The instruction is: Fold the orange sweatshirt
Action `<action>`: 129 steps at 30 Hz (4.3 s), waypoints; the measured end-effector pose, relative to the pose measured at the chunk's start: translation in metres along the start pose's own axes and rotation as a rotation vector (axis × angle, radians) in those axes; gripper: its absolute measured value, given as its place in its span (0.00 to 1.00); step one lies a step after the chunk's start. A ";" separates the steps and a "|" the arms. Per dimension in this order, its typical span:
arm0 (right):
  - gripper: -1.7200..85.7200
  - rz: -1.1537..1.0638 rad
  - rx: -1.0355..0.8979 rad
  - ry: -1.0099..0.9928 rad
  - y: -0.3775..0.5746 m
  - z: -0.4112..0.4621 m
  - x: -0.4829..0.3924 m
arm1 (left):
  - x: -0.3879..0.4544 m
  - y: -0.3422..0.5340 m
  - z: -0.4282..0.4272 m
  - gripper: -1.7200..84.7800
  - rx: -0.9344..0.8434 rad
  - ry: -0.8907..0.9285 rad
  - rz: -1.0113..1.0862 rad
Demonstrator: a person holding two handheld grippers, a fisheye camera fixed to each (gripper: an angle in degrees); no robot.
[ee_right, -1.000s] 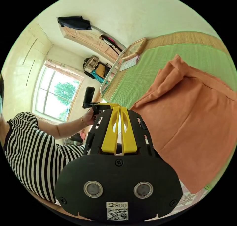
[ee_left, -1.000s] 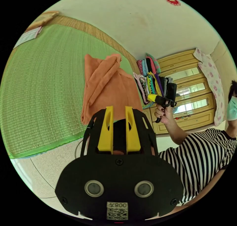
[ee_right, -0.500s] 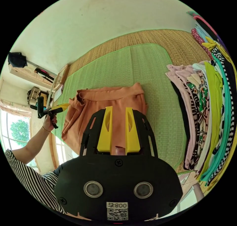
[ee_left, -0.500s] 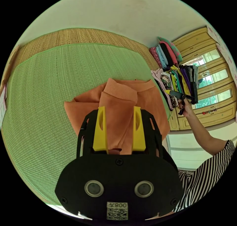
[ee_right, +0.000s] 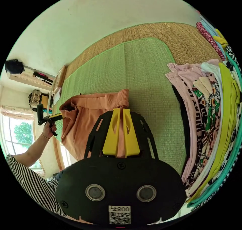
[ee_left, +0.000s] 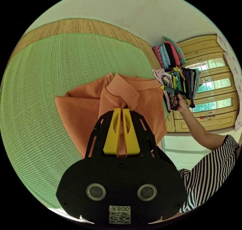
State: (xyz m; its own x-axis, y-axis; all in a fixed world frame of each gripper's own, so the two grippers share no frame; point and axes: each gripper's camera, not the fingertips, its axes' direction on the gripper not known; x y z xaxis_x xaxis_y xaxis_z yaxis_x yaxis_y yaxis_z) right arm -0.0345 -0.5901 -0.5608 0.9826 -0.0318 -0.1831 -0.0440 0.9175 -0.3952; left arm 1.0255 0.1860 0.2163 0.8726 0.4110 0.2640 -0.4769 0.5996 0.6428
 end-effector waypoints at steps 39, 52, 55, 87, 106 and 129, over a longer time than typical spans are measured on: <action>0.12 0.192 -0.072 0.025 0.058 -0.018 0.076 | -0.080 0.092 -0.179 0.12 0.283 0.209 -0.228; 0.09 0.216 -0.072 0.142 0.043 -0.003 0.062 | -0.064 -0.034 -0.086 0.09 0.073 -0.070 -0.268; 0.07 0.228 -0.063 0.136 0.046 -0.010 0.055 | -0.050 -0.033 -0.091 0.06 0.104 -0.051 -0.255; 0.04 -0.510 0.584 0.113 -0.005 -0.342 -0.266 | 0.195 0.023 -0.415 0.06 0.923 -0.107 0.317; 0.07 -0.328 -0.089 0.095 -0.126 0.008 -0.214 | 0.073 -0.137 -0.097 0.14 0.200 -0.138 0.050; 0.11 -0.751 -0.105 0.147 -0.149 0.139 -0.383 | 0.002 -0.077 -0.213 0.04 0.600 -0.273 -0.098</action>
State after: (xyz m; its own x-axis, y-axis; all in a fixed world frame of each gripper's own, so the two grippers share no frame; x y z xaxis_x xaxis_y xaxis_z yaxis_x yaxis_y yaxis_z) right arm -0.3795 -0.6597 -0.3062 0.7216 -0.6902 0.0531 0.6011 0.5867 -0.5426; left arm 1.0419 0.2871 0.0137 0.9419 0.1380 0.3061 -0.3214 0.1066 0.9409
